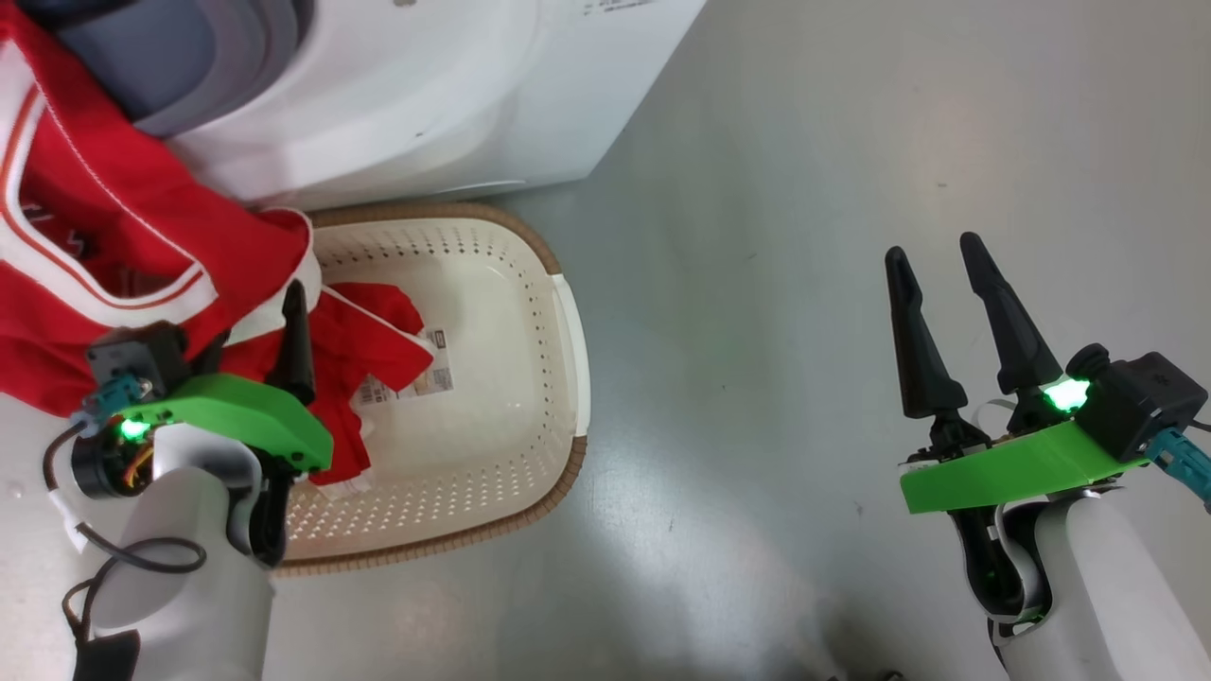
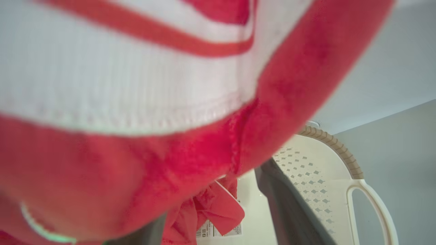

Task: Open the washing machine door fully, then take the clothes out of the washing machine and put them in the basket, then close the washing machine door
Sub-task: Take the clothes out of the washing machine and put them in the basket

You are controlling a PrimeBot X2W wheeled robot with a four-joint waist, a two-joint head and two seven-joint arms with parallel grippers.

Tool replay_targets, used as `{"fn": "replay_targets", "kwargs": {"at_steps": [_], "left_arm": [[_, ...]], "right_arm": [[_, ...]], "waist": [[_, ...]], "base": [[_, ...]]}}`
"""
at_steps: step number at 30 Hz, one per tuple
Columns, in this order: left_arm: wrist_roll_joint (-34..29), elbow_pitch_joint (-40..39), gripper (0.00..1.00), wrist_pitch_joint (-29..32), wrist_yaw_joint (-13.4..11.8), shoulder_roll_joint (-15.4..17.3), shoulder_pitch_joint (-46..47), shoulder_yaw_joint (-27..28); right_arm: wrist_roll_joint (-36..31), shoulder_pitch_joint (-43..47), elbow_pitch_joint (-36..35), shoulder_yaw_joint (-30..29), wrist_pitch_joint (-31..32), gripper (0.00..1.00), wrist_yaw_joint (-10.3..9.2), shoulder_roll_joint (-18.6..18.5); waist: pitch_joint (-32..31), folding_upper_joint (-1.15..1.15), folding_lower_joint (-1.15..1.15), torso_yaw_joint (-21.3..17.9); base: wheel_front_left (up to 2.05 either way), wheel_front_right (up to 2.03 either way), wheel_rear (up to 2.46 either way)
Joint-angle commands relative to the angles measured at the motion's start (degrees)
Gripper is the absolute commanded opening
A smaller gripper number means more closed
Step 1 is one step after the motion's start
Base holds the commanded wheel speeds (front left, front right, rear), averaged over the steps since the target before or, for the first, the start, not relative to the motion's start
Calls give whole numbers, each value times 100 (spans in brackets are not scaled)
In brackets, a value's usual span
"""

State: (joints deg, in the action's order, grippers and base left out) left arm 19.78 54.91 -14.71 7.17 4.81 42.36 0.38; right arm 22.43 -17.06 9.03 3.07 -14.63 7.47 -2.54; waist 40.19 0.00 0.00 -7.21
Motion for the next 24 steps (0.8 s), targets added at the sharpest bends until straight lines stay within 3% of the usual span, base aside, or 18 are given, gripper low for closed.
{"fn": "replay_targets", "kwargs": {"at_steps": [1, 24], "left_arm": [[61, -169, 100, -29, 32, 199, -250, 152], [-376, -2456, 100, -29, 32, -92, -1670, 803]], "right_arm": [[63, 46, -94, 158, -37, 100, 2, -33], [-157, 277, 20, 28, -37, 100, 2, -33]], "waist": [[-70, 0, 0, 29], [-746, 0, 0, 389]], "base": [[0, 0, 0], [0, 0, 0]]}}
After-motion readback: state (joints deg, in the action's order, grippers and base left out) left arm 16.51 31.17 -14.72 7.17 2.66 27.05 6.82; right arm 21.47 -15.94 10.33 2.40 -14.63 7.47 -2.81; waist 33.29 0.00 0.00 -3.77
